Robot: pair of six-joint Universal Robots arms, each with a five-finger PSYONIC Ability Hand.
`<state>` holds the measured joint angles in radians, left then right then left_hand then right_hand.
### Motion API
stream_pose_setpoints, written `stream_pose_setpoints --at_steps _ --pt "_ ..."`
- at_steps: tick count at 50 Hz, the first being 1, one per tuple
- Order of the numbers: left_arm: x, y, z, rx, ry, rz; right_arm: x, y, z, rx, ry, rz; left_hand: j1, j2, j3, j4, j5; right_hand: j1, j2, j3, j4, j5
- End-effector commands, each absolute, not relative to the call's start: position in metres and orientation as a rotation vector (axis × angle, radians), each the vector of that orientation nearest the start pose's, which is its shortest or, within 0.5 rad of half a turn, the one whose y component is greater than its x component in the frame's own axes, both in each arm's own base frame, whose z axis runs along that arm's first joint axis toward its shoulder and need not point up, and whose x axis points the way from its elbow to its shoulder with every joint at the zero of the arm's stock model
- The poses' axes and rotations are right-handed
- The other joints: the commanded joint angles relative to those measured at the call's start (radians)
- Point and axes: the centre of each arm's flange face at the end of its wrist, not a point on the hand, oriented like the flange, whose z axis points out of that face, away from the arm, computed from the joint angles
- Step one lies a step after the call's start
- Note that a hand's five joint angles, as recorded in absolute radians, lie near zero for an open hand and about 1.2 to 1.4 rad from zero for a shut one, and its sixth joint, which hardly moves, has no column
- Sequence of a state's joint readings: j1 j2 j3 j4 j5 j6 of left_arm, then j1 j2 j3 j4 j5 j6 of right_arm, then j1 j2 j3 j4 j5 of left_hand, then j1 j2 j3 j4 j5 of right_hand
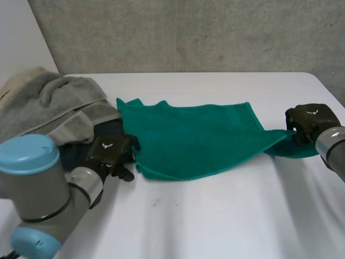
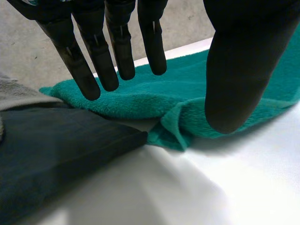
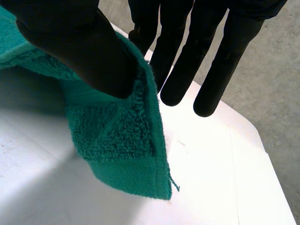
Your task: Fold the laundry.
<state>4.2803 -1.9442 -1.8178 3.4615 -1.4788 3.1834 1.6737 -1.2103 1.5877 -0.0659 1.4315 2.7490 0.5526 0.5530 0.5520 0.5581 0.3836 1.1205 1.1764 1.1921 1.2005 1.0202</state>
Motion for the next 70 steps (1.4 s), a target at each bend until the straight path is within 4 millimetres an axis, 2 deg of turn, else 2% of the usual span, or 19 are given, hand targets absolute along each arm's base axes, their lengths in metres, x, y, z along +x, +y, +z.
stream_pose_setpoints --at_steps 1,8,12,17,23,28,31,33,38,41,46,48,53,57,58,62,65,68,70 --pt "-0.277 -0.26 0.126 0.825 2.668 -1.963 0.178 -0.327 0.19 -0.76 2.473 -1.875 0.198 0.197 0.198 0.192 0.192 0.276 0.22 0.204 0.196 0.202" --pt "-0.288 -0.27 0.112 0.893 2.643 -1.944 0.178 -0.327 0.191 -0.762 2.472 -1.877 0.392 0.391 0.392 0.386 0.386 0.276 0.22 0.204 0.196 0.202" --pt "-0.297 -0.272 0.113 0.915 2.636 -1.962 0.177 -0.328 0.193 -0.755 2.474 -1.888 0.842 0.842 0.843 0.837 0.837 0.276 0.22 0.204 0.196 0.202" --pt "-0.298 -0.267 0.125 0.922 2.631 -1.974 0.175 -0.328 0.207 -0.745 2.446 -1.953 0.844 0.843 0.844 0.838 0.838 0.276 0.22 0.204 0.196 0.202" --pt "-0.286 -0.258 0.199 0.823 2.48 -2.158 0.174 -0.322 0.241 -0.79 2.39 -2.064 0.844 0.843 0.844 0.838 0.838 0.276 0.22 0.204 0.196 0.202" --pt "-0.27 -0.237 0.277 0.736 2.258 -2.391 0.172 -0.297 0.298 -0.99 2.345 -2.18 0.844 0.843 0.844 0.838 0.838 0.276 0.22 0.204 0.196 0.202" --pt "-0.26 -0.221 0.309 0.777 2.107 -2.441 0.171 -0.282 0.325 -1.137 2.326 -2.246 0.844 0.843 0.844 0.838 0.838 0.276 0.22 0.204 0.196 0.202" --pt "-0.258 -0.216 0.316 0.823 2.044 -2.425 0.17 -0.275 0.333 -1.232 2.329 -2.255 0.844 0.843 0.844 0.838 0.838 0.276 0.22 0.204 0.196 0.202" --pt "-0.256 -0.207 0.308 1.036 1.926 -2.235 0.168 -0.258 0.331 -1.571 2.401 -2.122 0.844 0.843 0.844 0.838 0.838 0.276 0.22 0.204 0.196 0.202" --pt "-0.263 -0.211 0.281 1.183 1.917 -2.07 0.169 -0.256 0.314 -1.728 2.439 -1.965 0.844 0.843 0.844 0.838 0.838 0.276 0.22 0.204 0.196 0.202" --pt "-0.284 -0.233 0.226 1.338 1.968 -1.864 0.173 -0.282 0.269 -1.741 2.516 -1.722 0.844 0.843 0.844 0.838 0.838 0.276 0.22 0.204 0.196 0.202" --pt "-0.292 -0.254 0.208 1.322 1.985 -1.807 0.175 -0.3 0.255 -1.687 2.558 -1.706 0.844 0.843 0.844 0.838 0.838 0.276 0.22 0.204 0.196 0.202" --pt "-0.313 -0.305 0.202 1.241 1.88 -1.85 0.183 -0.339 0.257 -1.55 2.554 -1.99 0.844 0.843 0.844 0.838 0.838 0.276 0.22 0.204 0.196 0.202" --pt "-0.332 -0.345 0.252 1.117 1.565 -2.074 0.195 -0.369 0.286 -1.41 2.37 -2.431 0.844 0.843 0.844 0.838 0.838 0.276 0.22 0.204 0.196 0.202" --pt "-0.339 -0.356 0.282 1.023 1.391 -2.198 0.2 -0.38 0.305 -1.325 2.227 -2.652 0.844 0.843 0.844 0.838 0.838 0.276 0.22 0.204 0.196 0.202" --pt "-0.35 -0.364 0.358 0.774 0.932 -2.501 0.205 -0.397 0.352 -1.059 1.809 -3.142 0.844 0.843 0.844 0.838 0.838 0.276 0.22 0.204 0.196 0.202" --pt "-0.351 -0.357 0.391 0.671 0.704 -2.61 0.206 -0.398 0.378 -0.899 1.574 -3.351 0.844 0.843 0.844 0.838 0.838 0.276 0.22 0.204 0.196 0.202" --pt "-0.348 -0.355 0.393 0.678 0.721 -2.605 0.206 -0.397 0.383 -0.89 1.558 -3.36 0.844 0.843 0.844 0.838 0.838 0.276 0.22 0.204 0.196 0.202" --pt "-0.348 -0.355 0.378 0.731 0.808 -2.571 0.207 -0.396 0.379 -0.91 1.589 -3.33 0.844 0.843 0.844 0.838 0.838 0.276 0.22 0.204 0.196 0.202"
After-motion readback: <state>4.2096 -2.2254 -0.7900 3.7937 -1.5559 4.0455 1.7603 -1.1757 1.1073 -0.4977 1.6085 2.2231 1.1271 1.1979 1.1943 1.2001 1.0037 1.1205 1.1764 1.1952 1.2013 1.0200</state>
